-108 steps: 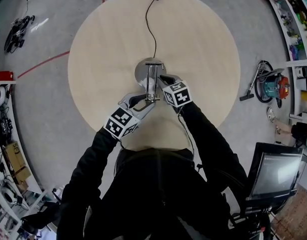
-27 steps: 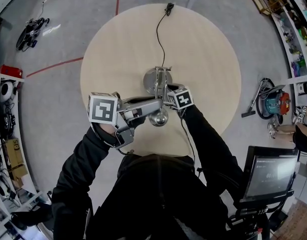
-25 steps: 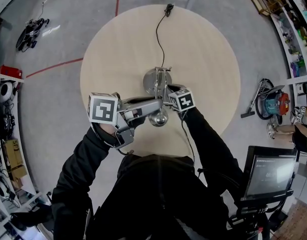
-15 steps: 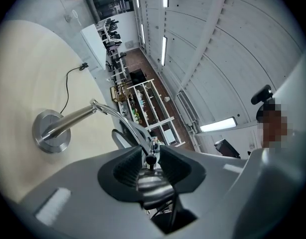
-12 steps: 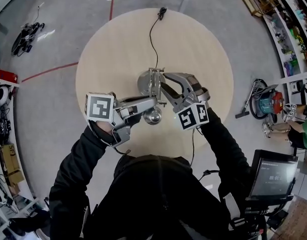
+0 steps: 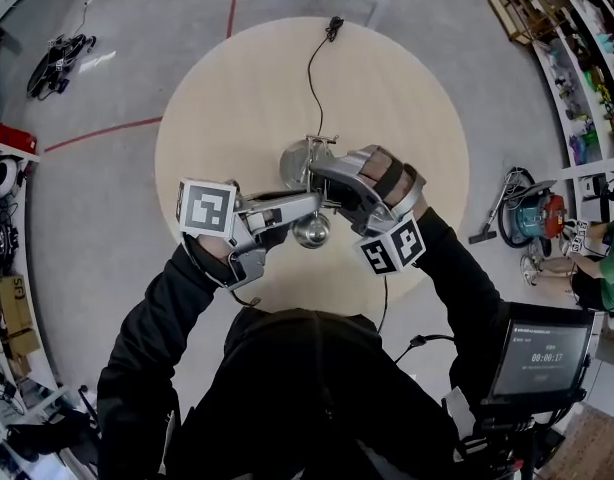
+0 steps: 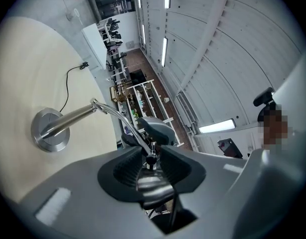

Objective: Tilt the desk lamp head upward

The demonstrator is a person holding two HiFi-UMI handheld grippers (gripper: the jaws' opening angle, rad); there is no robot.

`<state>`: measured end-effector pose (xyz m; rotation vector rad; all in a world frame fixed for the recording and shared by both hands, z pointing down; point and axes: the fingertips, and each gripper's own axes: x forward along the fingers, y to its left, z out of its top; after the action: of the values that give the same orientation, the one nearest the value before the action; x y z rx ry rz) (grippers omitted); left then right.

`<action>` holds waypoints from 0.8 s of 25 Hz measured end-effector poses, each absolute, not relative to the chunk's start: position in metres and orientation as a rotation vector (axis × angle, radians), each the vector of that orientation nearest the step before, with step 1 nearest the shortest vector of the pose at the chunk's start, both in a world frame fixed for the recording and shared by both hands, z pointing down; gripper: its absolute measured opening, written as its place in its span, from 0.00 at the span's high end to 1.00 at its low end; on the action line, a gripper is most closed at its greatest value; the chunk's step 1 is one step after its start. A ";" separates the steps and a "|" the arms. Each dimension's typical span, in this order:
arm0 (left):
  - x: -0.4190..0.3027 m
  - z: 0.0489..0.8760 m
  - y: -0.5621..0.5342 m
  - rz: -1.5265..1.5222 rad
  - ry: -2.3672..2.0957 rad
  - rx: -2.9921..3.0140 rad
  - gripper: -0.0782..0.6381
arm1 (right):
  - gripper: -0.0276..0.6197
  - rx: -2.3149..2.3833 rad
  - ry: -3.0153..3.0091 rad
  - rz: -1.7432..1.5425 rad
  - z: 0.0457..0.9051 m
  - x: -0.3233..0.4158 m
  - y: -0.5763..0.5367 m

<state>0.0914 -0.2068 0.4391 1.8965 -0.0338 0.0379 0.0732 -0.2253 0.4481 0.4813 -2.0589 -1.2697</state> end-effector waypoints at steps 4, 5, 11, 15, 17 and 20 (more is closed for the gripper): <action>0.091 0.443 -0.207 0.045 -0.038 1.907 0.73 | 0.86 0.441 -2.053 -1.280 0.453 0.068 -0.222; 0.091 0.444 -0.206 0.045 -0.041 1.909 0.73 | 0.86 0.436 -2.057 -1.276 0.454 0.068 -0.221; 0.068 0.445 -0.212 -0.037 -0.121 1.840 0.70 | 0.86 0.457 -2.188 -1.135 0.447 0.068 -0.220; 0.028 0.449 -0.223 -0.100 -0.213 1.893 0.69 | 0.86 0.472 -2.287 -1.005 0.438 0.068 -0.225; 0.011 0.462 -0.228 -0.051 -0.295 1.950 0.69 | 0.86 0.476 -2.328 -0.943 0.433 0.069 -0.228; 0.000 0.482 -0.230 0.107 -0.420 2.119 0.69 | 0.86 0.496 -2.410 -0.814 0.425 0.070 -0.236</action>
<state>0.0001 -0.2303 0.4824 2.1189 -0.4203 0.1067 0.0703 -0.2357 0.4246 0.4957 -2.4102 -0.8139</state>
